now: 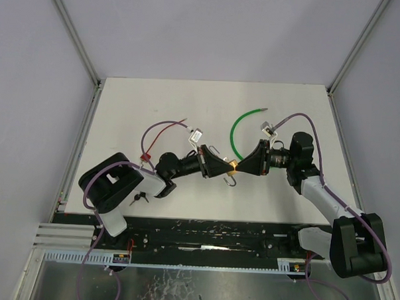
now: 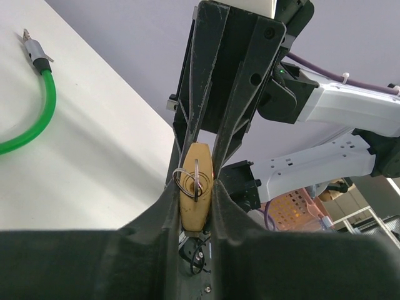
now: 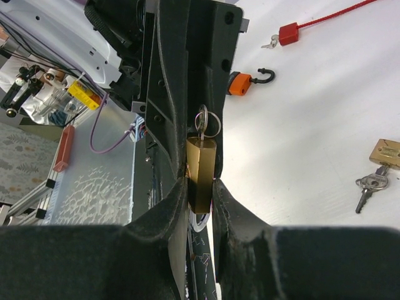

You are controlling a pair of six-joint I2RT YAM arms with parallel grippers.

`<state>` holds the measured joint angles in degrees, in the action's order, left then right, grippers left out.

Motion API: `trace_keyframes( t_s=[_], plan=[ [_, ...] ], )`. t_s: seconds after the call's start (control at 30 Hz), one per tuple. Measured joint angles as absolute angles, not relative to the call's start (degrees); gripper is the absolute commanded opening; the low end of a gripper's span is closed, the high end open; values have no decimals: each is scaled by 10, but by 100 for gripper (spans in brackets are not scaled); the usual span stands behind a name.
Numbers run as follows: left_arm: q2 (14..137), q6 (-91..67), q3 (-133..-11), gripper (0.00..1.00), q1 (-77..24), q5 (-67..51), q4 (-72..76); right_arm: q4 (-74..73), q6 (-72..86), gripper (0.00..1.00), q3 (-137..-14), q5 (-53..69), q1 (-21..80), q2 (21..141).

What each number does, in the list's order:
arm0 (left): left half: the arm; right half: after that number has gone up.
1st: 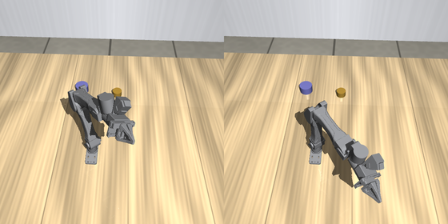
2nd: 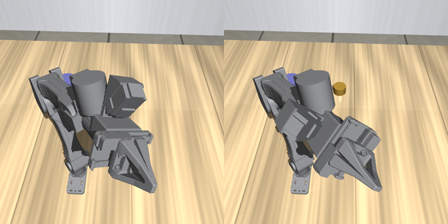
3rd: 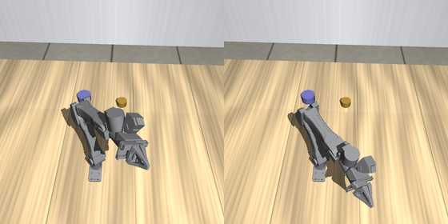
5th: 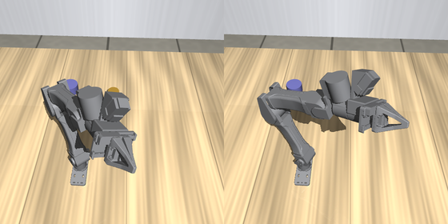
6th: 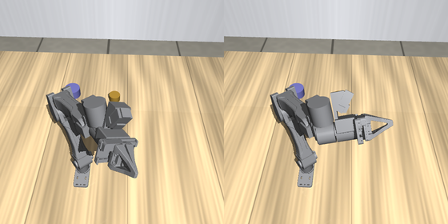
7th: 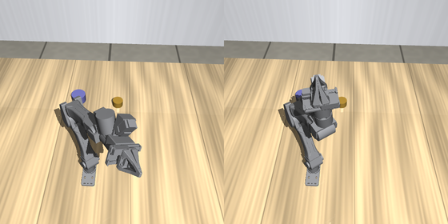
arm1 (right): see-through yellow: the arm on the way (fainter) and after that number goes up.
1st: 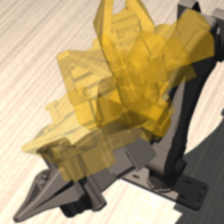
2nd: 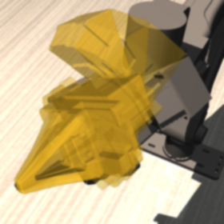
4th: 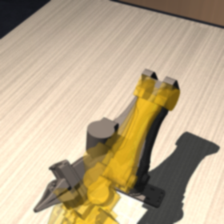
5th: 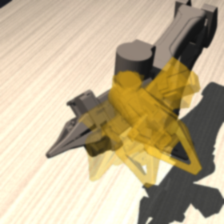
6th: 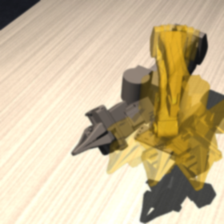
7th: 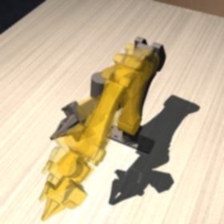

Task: Lock with the key
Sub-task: Lock the lock.

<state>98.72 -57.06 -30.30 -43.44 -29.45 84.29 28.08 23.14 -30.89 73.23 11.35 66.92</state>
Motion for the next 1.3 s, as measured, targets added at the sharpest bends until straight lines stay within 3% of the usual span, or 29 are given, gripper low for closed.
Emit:
trace_keyframes(
  t_s=[0.1,0.27,0.37,0.67,0.87,1.1,1.3],
  plan=[
    [987,-570,-303,0,-434,-294,843,272,224,12,-311,731,114,669],
    [986,-570,-296,0,-436,-282,844,243,196,45,-319,727,116,668],
    [974,-570,-280,0,-439,-265,844,204,155,60,-327,716,120,662],
    [915,-574,-206,0,-441,-180,829,57,-31,88,-364,672,115,593],
    [816,-573,-185,0,-479,-76,709,-6,-149,100,-364,669,111,571],
    [682,-565,-222,0,-583,104,475,-53,-238,99,-357,694,110,550],
    [671,-582,-290,0,-608,202,325,-81,-264,98,-357,734,109,543]
  ],
)
